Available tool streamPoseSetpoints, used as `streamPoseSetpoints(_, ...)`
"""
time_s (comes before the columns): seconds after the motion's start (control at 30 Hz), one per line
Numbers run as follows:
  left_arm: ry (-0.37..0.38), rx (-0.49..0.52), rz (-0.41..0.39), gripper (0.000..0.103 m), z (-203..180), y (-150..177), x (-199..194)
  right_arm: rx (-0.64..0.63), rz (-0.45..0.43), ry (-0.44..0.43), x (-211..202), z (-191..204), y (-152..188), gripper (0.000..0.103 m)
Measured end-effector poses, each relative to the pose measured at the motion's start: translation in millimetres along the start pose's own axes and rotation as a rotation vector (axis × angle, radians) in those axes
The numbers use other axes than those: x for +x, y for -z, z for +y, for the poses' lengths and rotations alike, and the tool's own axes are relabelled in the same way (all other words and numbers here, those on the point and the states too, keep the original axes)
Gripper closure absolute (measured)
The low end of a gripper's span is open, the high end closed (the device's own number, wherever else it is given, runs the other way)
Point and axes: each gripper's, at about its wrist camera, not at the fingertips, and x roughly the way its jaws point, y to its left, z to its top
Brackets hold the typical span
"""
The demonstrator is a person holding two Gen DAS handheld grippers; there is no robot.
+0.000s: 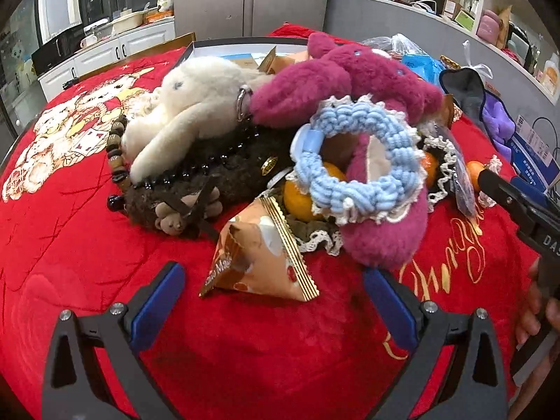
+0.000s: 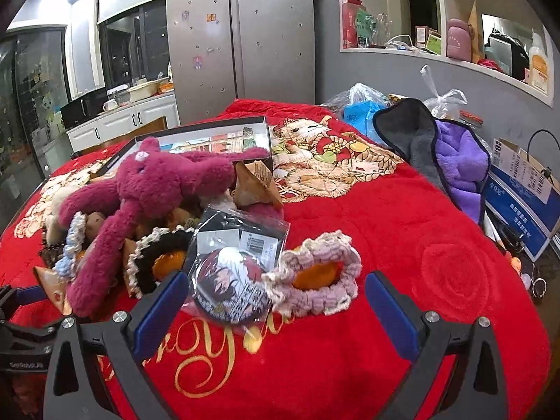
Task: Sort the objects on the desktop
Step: 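Move the left tool toward the brown snack packet while the right tool approaches the pink scrunchie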
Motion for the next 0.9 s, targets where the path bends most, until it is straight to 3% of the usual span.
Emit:
streamPoseSetpoints(0.13,-0.009,0.008,-0.002,0.001,0,2,0,-0.011,0.034,-0.011,13,4,0,0.001)
streamPoseSetpoints(0.2,-0.020,0.016,0.003,0.002,-2,2,-1,-0.010,0.042,-0.020,14,3,0,0.016)
streamPoseSetpoints(0.27,-0.040,0.022,0.001,0.007,-3,3,-1,-0.007,0.062,-0.027,17,2,1,0.040)
streamPoseSetpoints(0.3,-0.050,0.023,-0.006,0.015,-2,3,-2,-0.003,0.069,-0.024,18,1,1,0.044)
streamPoseSetpoints(0.33,-0.049,0.019,-0.012,0.028,-1,2,-4,0.002,0.067,-0.020,19,0,1,0.058)
streamPoseSetpoints(0.37,-0.053,0.016,-0.020,0.036,0,2,-6,0.009,0.068,-0.013,18,-1,2,0.079)
streamPoseSetpoints(0.4,-0.059,0.015,-0.025,0.051,1,2,-9,0.015,0.072,-0.013,18,-2,2,0.088)
streamPoseSetpoints(0.5,-0.035,0.016,-0.023,0.057,1,2,-13,0.059,0.087,-0.058,19,-9,5,0.091)
streamPoseSetpoints(0.6,-0.042,0.030,-0.031,0.060,-1,7,-18,0.055,0.070,-0.050,10,-9,6,0.091)
streamPoseSetpoints(0.9,-0.020,0.062,-0.108,0.061,-13,16,-55,0.021,0.005,-0.066,-25,-2,3,0.091)
